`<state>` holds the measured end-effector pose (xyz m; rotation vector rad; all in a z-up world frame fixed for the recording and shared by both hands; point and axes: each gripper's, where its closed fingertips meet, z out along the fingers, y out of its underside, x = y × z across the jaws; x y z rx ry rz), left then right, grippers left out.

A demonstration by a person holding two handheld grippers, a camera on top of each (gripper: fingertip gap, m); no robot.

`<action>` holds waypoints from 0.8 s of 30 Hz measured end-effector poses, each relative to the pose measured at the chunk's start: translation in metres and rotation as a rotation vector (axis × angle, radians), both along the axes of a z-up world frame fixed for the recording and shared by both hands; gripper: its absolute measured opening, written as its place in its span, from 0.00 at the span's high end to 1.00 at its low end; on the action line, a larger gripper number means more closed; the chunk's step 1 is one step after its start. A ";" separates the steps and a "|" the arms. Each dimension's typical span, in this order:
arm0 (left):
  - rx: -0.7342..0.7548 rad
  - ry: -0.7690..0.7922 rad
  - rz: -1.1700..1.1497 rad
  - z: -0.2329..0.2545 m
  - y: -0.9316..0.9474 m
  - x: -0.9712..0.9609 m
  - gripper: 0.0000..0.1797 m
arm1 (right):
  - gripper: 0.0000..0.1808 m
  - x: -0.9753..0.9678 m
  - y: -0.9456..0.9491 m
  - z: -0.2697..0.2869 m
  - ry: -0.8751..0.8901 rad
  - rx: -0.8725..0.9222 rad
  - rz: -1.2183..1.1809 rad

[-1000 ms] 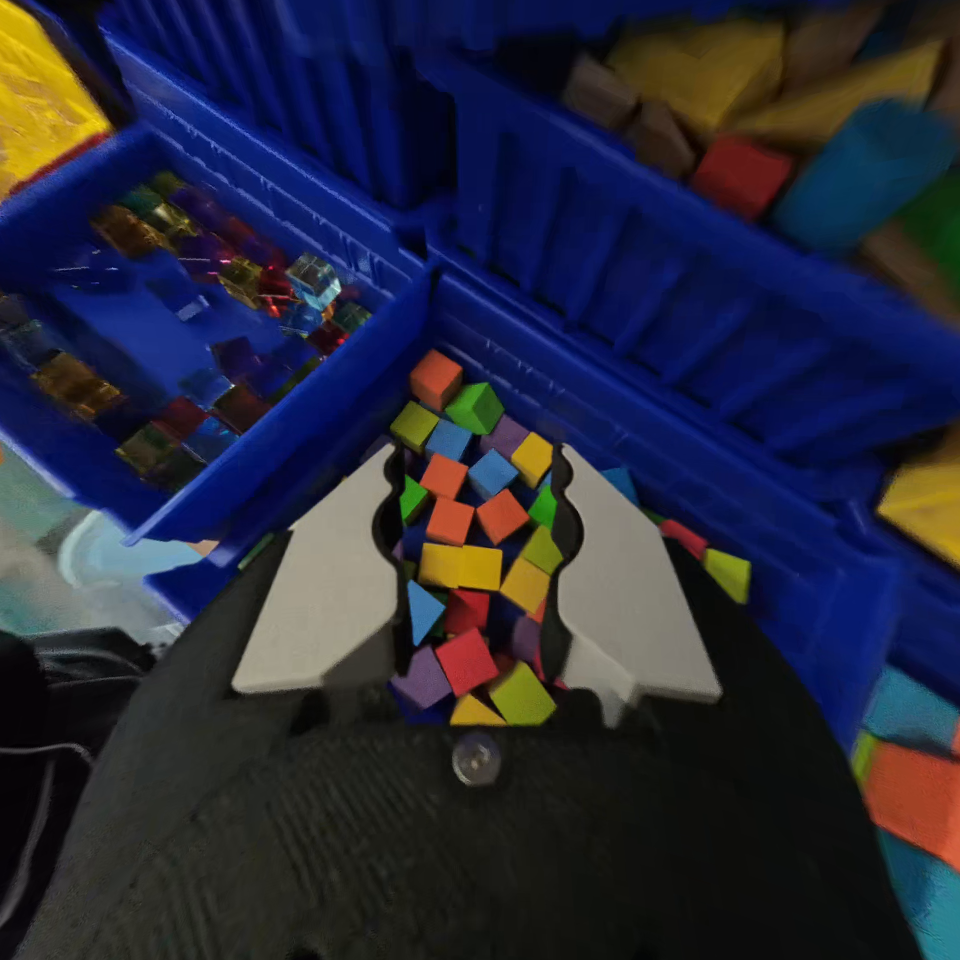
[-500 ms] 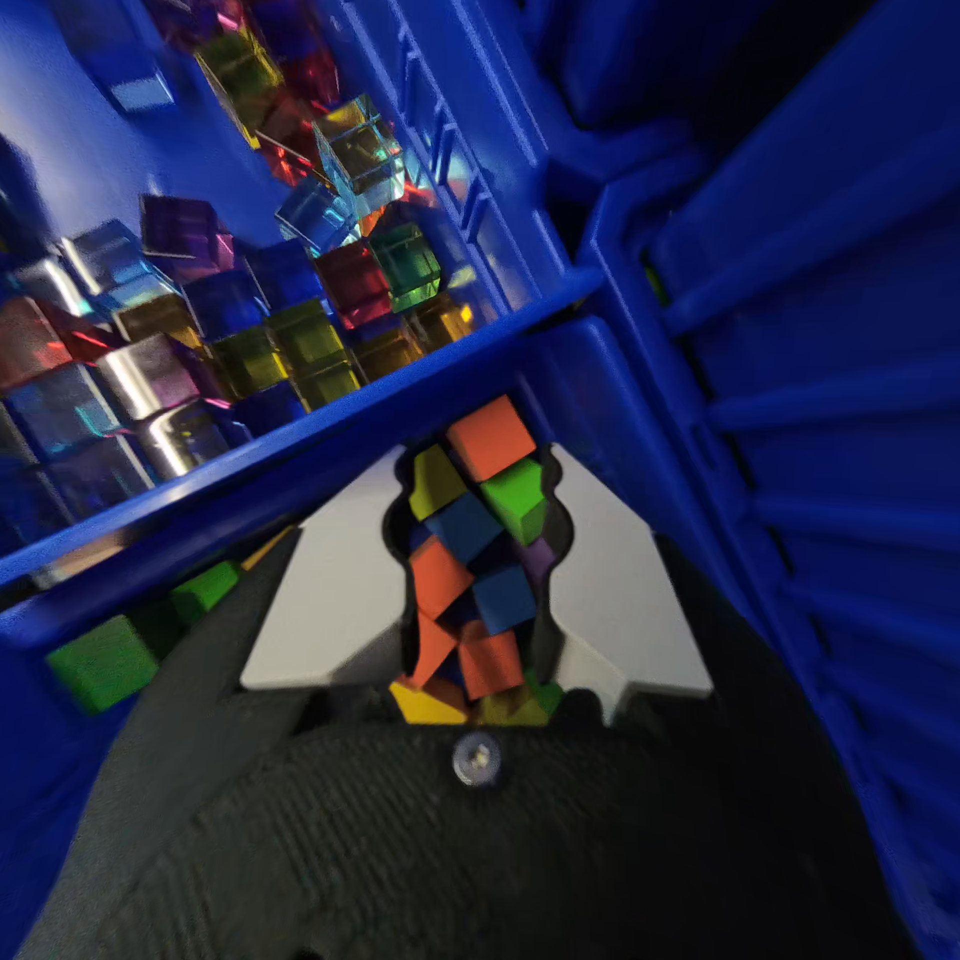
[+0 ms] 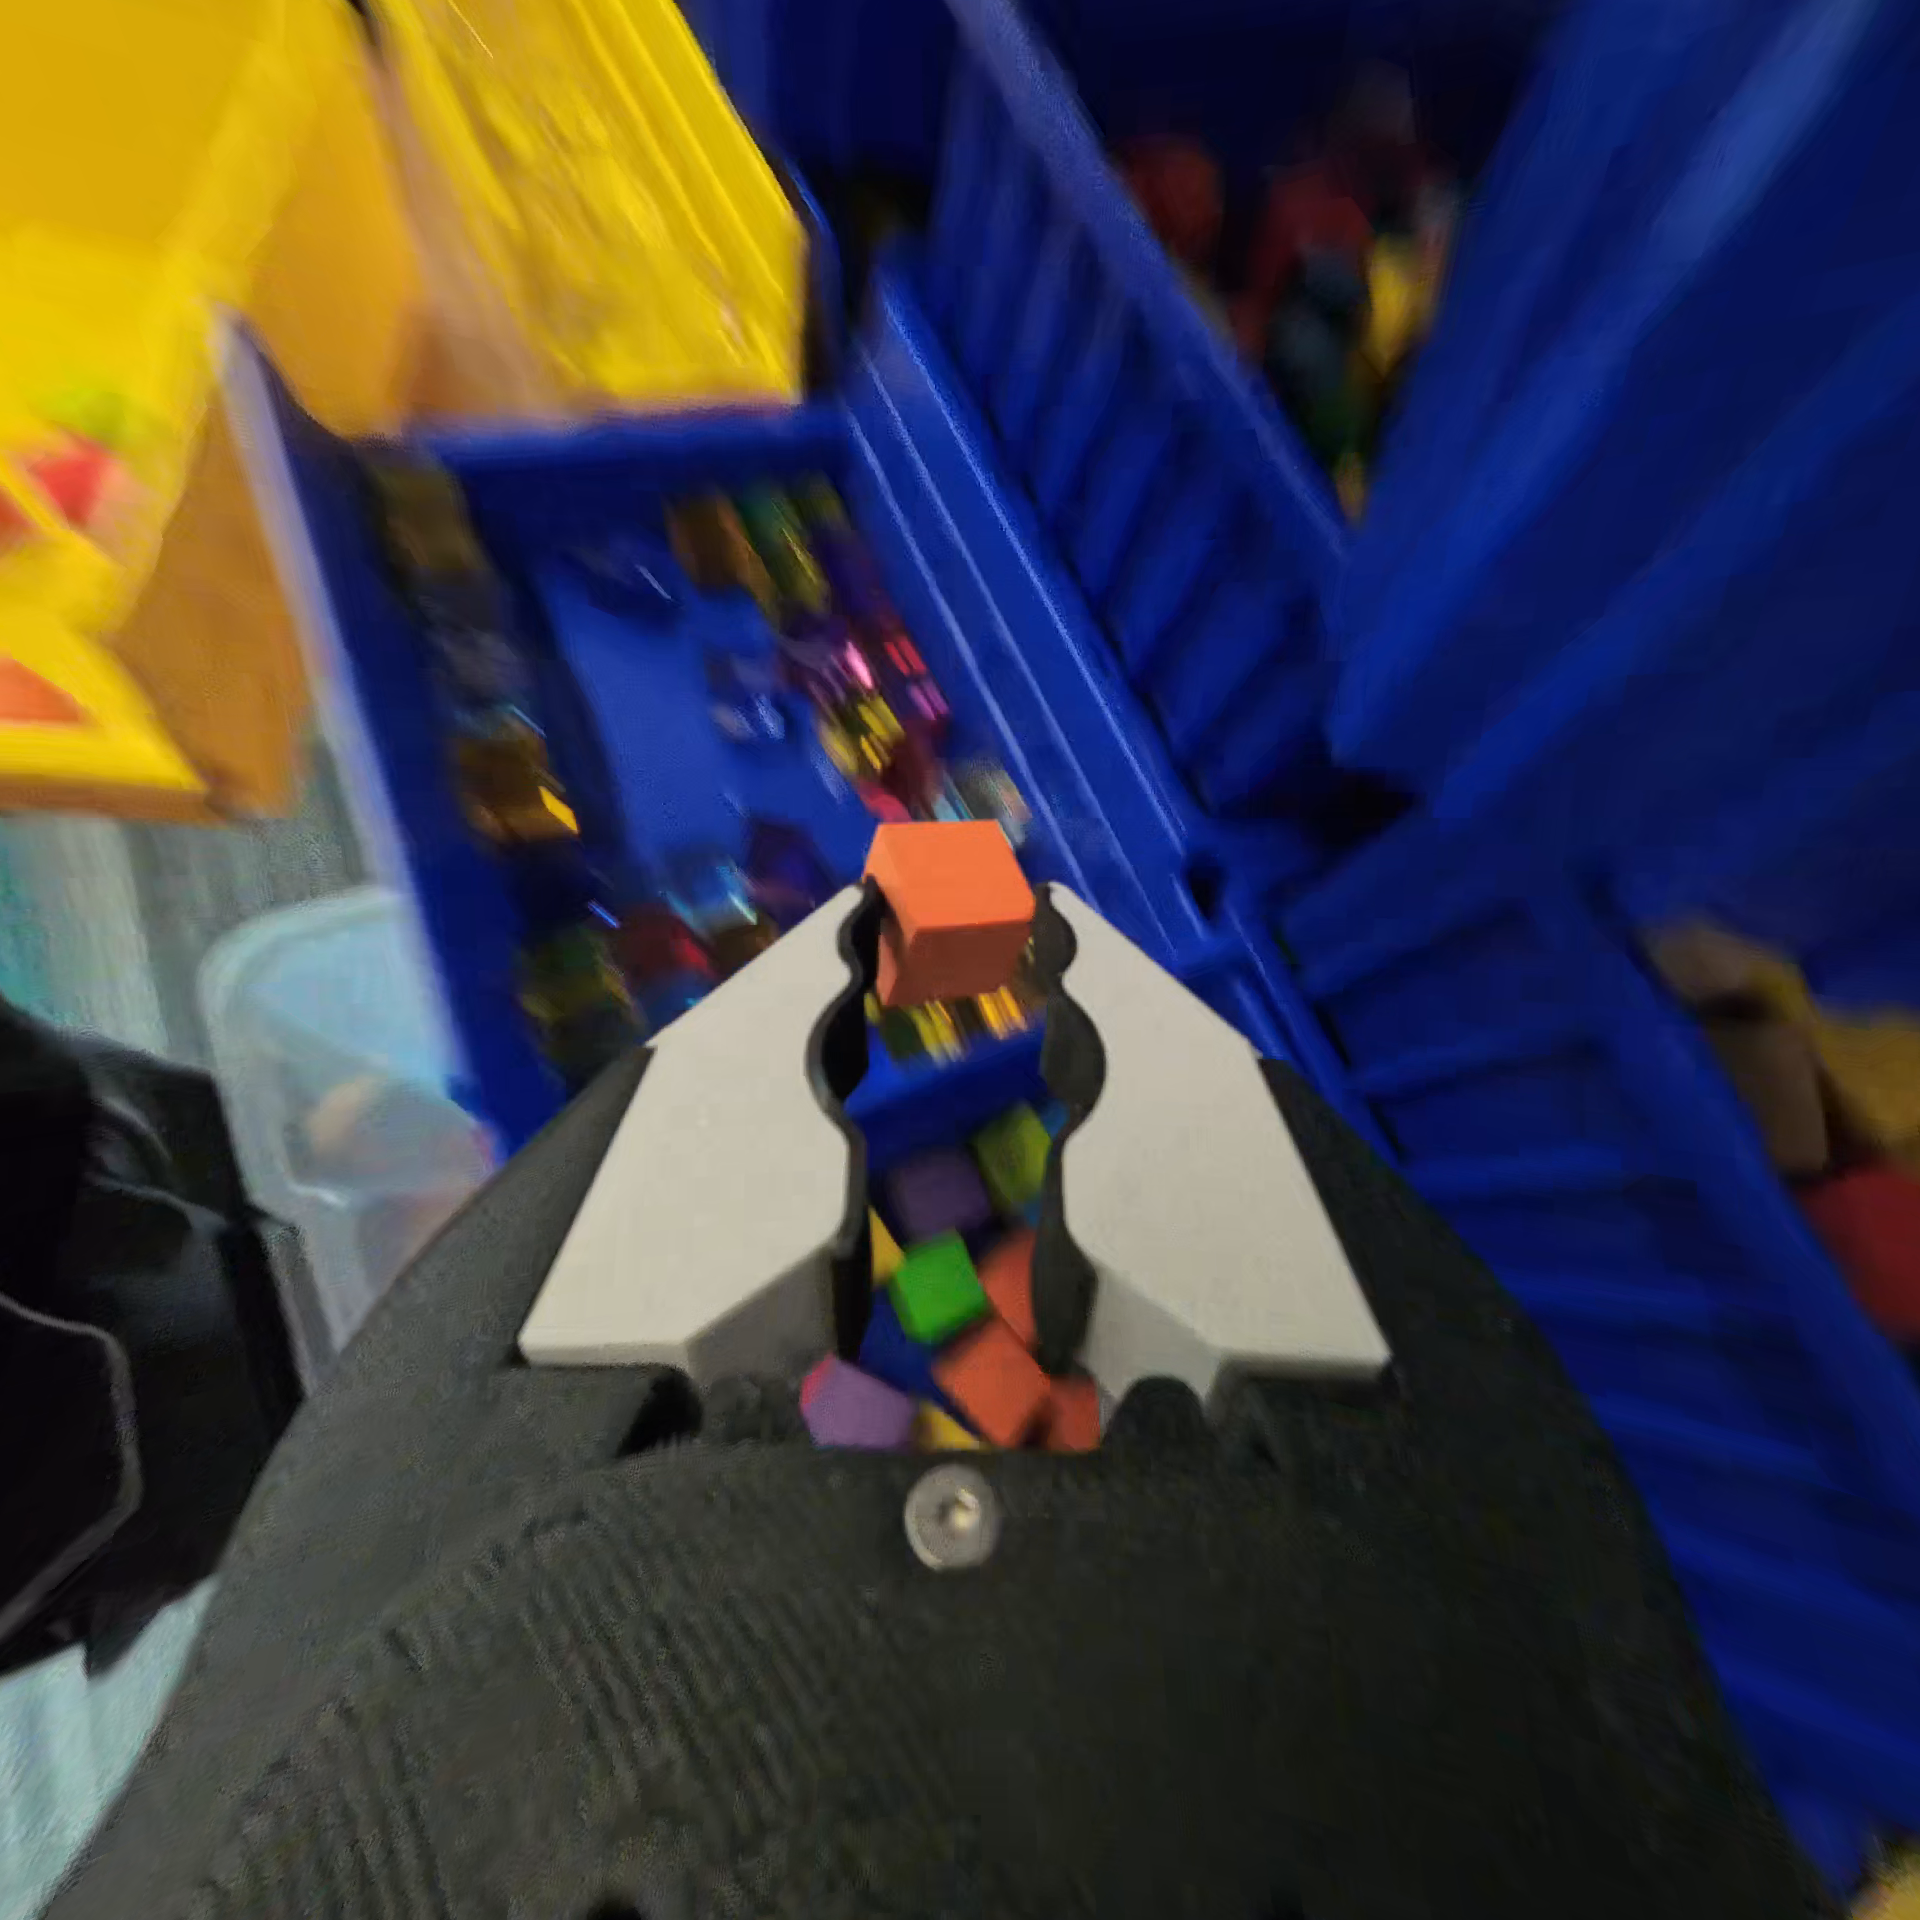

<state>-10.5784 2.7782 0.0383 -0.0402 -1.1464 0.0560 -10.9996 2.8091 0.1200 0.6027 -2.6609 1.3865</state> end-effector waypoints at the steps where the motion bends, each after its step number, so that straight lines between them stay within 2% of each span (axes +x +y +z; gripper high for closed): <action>1: 0.001 0.001 -0.001 0.000 0.000 0.000 0.34 | 0.85 0.028 -0.003 0.020 -0.029 -0.062 0.065; 3: 0.003 0.004 0.014 0.000 -0.002 0.000 0.34 | 0.85 0.096 -0.009 0.046 -0.098 -0.150 0.226; 5: 0.008 0.011 0.031 0.000 -0.003 0.001 0.34 | 0.85 0.161 -0.021 0.046 -0.141 -0.163 0.349; 9: 0.004 0.015 0.028 -0.001 -0.002 -0.001 0.34 | 0.84 0.259 -0.046 0.006 -0.297 0.010 0.472; 10: 0.000 0.014 0.022 -0.002 -0.001 0.000 0.34 | 0.83 0.270 -0.053 -0.006 -0.285 0.045 0.474; 12: -0.009 0.014 0.015 -0.001 0.000 0.000 0.34 | 0.66 0.272 -0.063 -0.024 -0.189 0.077 0.443; 13: -0.011 0.014 0.012 -0.001 0.001 -0.001 0.34 | 0.61 0.267 -0.066 -0.028 -0.142 0.075 0.413; 19: -0.011 0.022 0.029 -0.002 0.001 -0.001 0.34 | 0.61 0.239 -0.047 -0.033 -0.192 -0.065 0.241; 22: -0.007 0.022 0.036 -0.003 0.000 -0.001 0.34 | 0.58 0.229 -0.043 -0.060 -0.200 -0.049 0.158; 24: 0.000 0.021 0.044 -0.002 -0.003 0.001 0.34 | 0.60 0.228 -0.044 -0.061 -0.172 -0.085 0.134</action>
